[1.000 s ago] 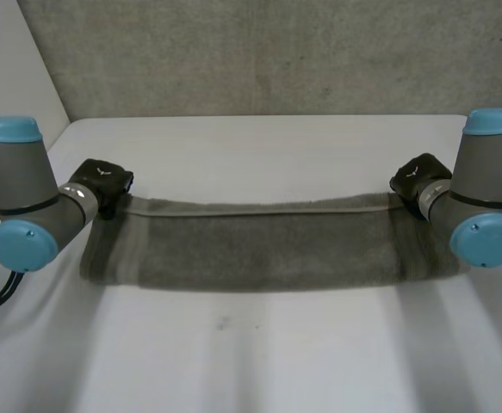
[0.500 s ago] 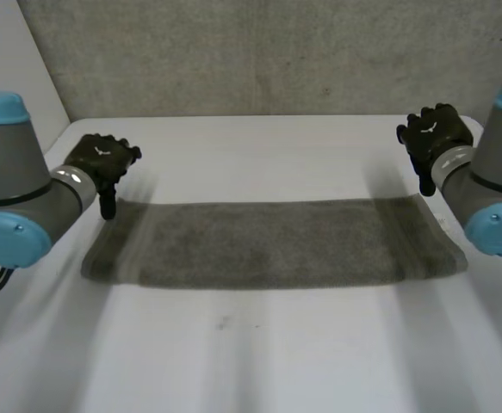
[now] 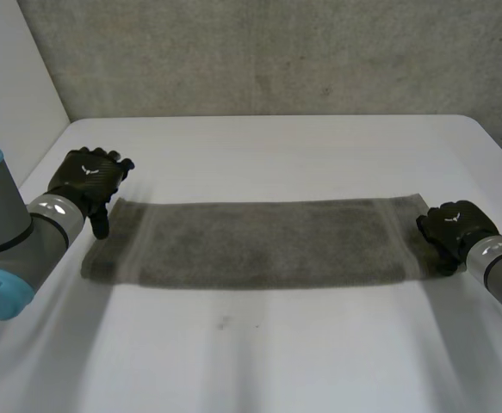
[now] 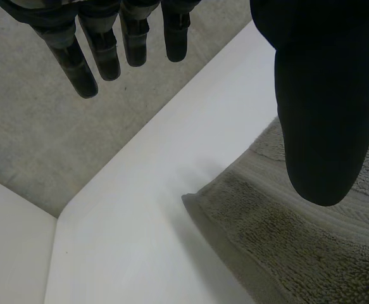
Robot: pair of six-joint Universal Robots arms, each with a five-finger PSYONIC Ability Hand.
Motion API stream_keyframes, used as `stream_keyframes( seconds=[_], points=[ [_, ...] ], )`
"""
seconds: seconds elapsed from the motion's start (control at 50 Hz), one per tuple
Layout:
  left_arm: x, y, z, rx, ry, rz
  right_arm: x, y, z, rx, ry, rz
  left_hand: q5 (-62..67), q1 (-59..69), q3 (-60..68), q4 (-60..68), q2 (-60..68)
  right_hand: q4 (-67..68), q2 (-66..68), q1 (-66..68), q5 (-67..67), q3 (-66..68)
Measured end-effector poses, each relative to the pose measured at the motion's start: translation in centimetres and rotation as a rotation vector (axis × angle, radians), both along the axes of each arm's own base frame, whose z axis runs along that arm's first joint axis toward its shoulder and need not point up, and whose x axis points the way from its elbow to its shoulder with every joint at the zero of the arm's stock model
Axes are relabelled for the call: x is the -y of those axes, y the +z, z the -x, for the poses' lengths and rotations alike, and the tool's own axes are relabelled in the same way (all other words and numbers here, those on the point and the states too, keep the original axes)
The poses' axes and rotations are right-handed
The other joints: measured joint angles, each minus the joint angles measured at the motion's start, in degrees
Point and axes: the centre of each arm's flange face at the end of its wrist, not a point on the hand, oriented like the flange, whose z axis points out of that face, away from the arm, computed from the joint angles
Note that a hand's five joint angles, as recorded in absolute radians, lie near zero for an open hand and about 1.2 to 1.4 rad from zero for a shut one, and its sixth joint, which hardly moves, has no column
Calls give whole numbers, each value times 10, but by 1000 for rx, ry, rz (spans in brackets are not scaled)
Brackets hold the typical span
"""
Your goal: Fold the laundry
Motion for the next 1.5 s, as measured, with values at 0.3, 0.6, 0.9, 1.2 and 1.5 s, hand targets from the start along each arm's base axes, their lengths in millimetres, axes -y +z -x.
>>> stream_keyframes(
  seconds=[0.3, 0.6, 0.9, 1.2, 1.5],
  points=[
    [-3, -2, 1, 3, -3, -11, 20, -10, 23, -81, -66, 22, 0, -3, -3, -2, -2, 283, 272, 197, 270, 274],
    [-7, 5, -1, -3, 0, 5, 42, 61, 26, -190, -131, 276, 0, -3, -3, -3, -3, 283, 272, 197, 277, 281],
    [-16, 12, 0, -21, -3, 13, -131, 55, -220, 153, 682, 312, 0, -3, -3, -3, -3, 284, 272, 200, 278, 283],
    [-25, 16, 18, -151, -29, -18, -170, 14, -244, 192, 823, 202, 0, -3, -3, -3, -3, -255, -260, -217, -231, -257],
    [-52, 2, 74, -275, -164, -92, -89, 18, -118, 304, 312, -127, 0, -1, -2, -1, 0, -268, -277, -226, -250, -281]
  ],
)
